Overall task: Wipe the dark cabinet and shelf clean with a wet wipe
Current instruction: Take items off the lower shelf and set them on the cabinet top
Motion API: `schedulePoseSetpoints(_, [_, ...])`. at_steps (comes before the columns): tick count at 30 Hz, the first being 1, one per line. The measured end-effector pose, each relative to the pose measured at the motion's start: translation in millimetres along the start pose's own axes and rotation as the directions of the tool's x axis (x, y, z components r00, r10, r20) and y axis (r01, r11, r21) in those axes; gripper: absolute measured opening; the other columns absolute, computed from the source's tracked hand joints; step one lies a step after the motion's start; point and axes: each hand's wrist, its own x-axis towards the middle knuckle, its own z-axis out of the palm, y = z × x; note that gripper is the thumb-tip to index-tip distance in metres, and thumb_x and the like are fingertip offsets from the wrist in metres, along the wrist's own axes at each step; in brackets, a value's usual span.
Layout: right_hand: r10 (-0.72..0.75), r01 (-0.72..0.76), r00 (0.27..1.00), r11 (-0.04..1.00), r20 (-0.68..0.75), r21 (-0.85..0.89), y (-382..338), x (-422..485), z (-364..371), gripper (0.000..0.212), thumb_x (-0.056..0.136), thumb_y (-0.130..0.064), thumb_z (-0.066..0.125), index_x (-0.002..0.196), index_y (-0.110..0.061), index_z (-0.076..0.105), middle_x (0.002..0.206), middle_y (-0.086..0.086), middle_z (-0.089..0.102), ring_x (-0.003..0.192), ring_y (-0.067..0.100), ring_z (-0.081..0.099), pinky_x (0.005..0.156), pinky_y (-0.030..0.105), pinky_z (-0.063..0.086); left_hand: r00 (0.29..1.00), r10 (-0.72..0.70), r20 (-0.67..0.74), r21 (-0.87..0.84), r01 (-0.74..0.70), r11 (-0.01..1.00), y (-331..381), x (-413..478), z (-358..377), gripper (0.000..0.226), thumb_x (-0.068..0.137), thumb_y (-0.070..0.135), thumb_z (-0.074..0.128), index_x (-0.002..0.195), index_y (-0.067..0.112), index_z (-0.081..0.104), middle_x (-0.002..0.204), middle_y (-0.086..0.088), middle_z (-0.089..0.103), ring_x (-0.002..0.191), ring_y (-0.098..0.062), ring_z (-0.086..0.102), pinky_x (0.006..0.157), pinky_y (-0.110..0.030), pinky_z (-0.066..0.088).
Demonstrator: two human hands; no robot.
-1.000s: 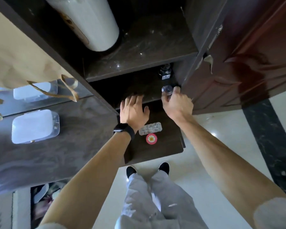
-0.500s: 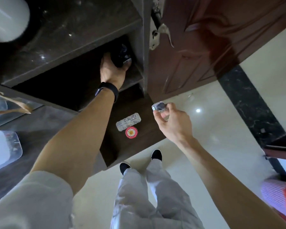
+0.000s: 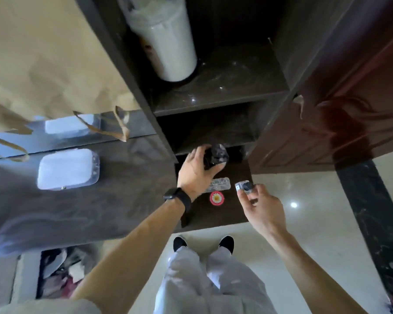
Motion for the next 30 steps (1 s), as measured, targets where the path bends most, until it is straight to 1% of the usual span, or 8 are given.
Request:
schedulePoseSetpoints(2, [-0.054,0.055,0.996,0.998,0.076,-0.015,-16,-5,18,0.039,0.091,-0.062,0.052,0.094,-0.023,0.053,0.083,-0.015,0.074,0.070,0.011,0.072,0.063,0.031,0.057,0.999,-0.045,0.001,-0.013,0.045,0.999,-28,-37,-19,0.058,0.081,0.056,0.070,0.129,0.033,0.048,0.117,0.011,0.060,0.097,-0.006,0.057,0.079,-0.017,0.046])
schedulePoseSetpoints(5, [-0.142,0.147,0.974,0.989,0.175,-0.019,-47,-12,51,0.031,0.090,-0.062,0.054,0.090,-0.031,0.051,0.068,-0.021,0.063,0.067,0.008,0.070,0.051,0.023,0.049,0.983,-0.177,-0.044,-0.089,0.172,0.981,-75,-80,-47,0.054,0.080,0.050,0.076,0.125,0.037,0.049,0.112,0.021,0.057,0.092,0.010,0.052,0.076,0.000,0.037])
schedulePoseSetpoints(9, [-0.167,0.172,0.960,0.985,0.226,-0.004,-98,-10,98,0.034,0.088,-0.063,0.056,0.078,-0.031,0.050,0.061,-0.021,0.060,0.066,0.006,0.066,0.054,0.027,0.043,0.919,-0.384,-0.086,-0.185,0.364,0.913,-139,-94,-84,0.048,0.077,0.046,0.080,0.114,0.044,0.050,0.101,0.021,0.062,0.087,0.013,0.058,0.071,-0.001,0.039])
schedulePoseSetpoints(12, [-0.158,0.161,0.957,0.987,0.242,0.007,-141,3,133,0.031,0.088,-0.061,0.057,0.084,-0.031,0.053,0.067,-0.018,0.062,0.071,0.009,0.066,0.059,0.030,0.044,0.895,-0.443,-0.058,-0.171,0.429,0.887,-182,-71,-110,0.049,0.076,0.047,0.080,0.113,0.045,0.049,0.101,0.018,0.065,0.084,0.007,0.061,0.072,-0.008,0.045])
schedulePoseSetpoints(16, [-0.038,0.016,0.965,0.996,0.260,0.087,-191,31,175,0.031,0.092,-0.052,0.060,0.097,-0.022,0.057,0.087,-0.009,0.070,0.084,0.021,0.070,0.073,0.038,0.054,0.916,-0.400,-0.038,-0.149,0.390,0.909,-220,-25,-125,0.053,0.077,0.042,0.081,0.119,0.037,0.050,0.104,0.013,0.067,0.089,-0.009,0.063,0.081,-0.027,0.050])
schedulePoseSetpoints(19, [0.090,-0.129,0.974,0.974,0.207,0.185,-219,56,198,0.034,0.093,-0.046,0.063,0.104,-0.015,0.057,0.101,0.003,0.073,0.085,0.026,0.073,0.078,0.043,0.056,0.933,-0.358,-0.023,-0.156,0.350,0.923,-236,5,-128,0.057,0.078,0.040,0.081,0.125,0.032,0.050,0.110,0.010,0.068,0.094,-0.013,0.064,0.084,-0.030,0.051])
schedulePoseSetpoints(24, [0.215,-0.240,0.970,0.930,0.117,0.280,-242,93,223,0.028,0.093,-0.037,0.067,0.103,-0.014,0.056,0.103,0.006,0.074,0.086,0.027,0.074,0.080,0.046,0.057,0.958,-0.288,0.001,-0.167,0.284,0.944,-247,39,-122,0.058,0.079,0.035,0.080,0.128,0.031,0.050,0.115,0.005,0.069,0.099,-0.015,0.064,0.086,-0.035,0.053])
schedulePoseSetpoints(30, [0.286,-0.276,0.958,0.881,0.033,0.385,-243,114,230,0.033,0.091,-0.033,0.070,0.112,-0.011,0.059,0.097,0.005,0.074,0.085,0.026,0.073,0.084,0.049,0.055,0.951,-0.306,-0.038,-0.187,0.294,0.937,-241,52,-104,0.055,0.078,0.037,0.080,0.126,0.031,0.053,0.091,0.022,0.054,0.097,-0.016,0.058,0.070,-0.017,0.038])
